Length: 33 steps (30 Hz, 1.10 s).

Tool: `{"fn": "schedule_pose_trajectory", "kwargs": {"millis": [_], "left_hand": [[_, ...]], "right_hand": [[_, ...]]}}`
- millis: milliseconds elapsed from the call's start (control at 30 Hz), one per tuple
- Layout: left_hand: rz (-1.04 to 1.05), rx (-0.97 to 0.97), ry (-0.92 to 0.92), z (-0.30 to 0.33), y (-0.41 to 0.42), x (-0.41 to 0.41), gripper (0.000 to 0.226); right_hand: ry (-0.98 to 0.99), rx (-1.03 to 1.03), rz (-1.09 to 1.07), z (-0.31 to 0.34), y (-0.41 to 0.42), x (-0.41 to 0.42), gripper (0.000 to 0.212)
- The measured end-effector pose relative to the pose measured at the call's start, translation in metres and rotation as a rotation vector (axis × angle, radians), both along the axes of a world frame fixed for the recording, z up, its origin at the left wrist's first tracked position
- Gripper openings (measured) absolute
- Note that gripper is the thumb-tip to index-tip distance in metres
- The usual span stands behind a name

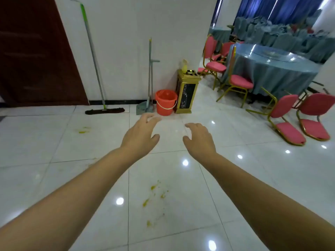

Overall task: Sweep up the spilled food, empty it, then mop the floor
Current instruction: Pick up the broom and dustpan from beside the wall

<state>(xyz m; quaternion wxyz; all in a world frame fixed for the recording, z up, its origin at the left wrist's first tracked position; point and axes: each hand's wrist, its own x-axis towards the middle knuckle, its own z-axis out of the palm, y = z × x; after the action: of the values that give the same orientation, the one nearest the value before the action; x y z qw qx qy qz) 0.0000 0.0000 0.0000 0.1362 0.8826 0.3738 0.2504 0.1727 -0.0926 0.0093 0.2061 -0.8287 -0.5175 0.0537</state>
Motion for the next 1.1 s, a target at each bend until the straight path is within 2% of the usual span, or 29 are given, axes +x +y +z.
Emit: {"fn": "schedule_pose_trajectory", "kwargs": {"millis": [167, 467, 733, 1100], "left_hand": [[0.013, -0.199, -0.010, -0.028, 0.008, 0.052, 0.052], [0.030, -0.287, 0.004, -0.066, 0.070, 0.211, 0.036], [0.122, -0.453, -0.037, -0.081, 0.135, 0.359, 0.027], [0.237, -0.525, -0.074, -0.097, 0.257, 0.443, 0.024]], "right_hand": [[0.107, -0.052, -0.045, -0.027, -0.002, 0.053, 0.046], [0.229, -0.010, -0.071, -0.062, 0.058, 0.224, 0.041], [0.309, -0.086, -0.034, -0.068, 0.126, 0.386, 0.035], [0.364, -0.148, 0.082, -0.087, 0.269, 0.476, 0.032]]}}
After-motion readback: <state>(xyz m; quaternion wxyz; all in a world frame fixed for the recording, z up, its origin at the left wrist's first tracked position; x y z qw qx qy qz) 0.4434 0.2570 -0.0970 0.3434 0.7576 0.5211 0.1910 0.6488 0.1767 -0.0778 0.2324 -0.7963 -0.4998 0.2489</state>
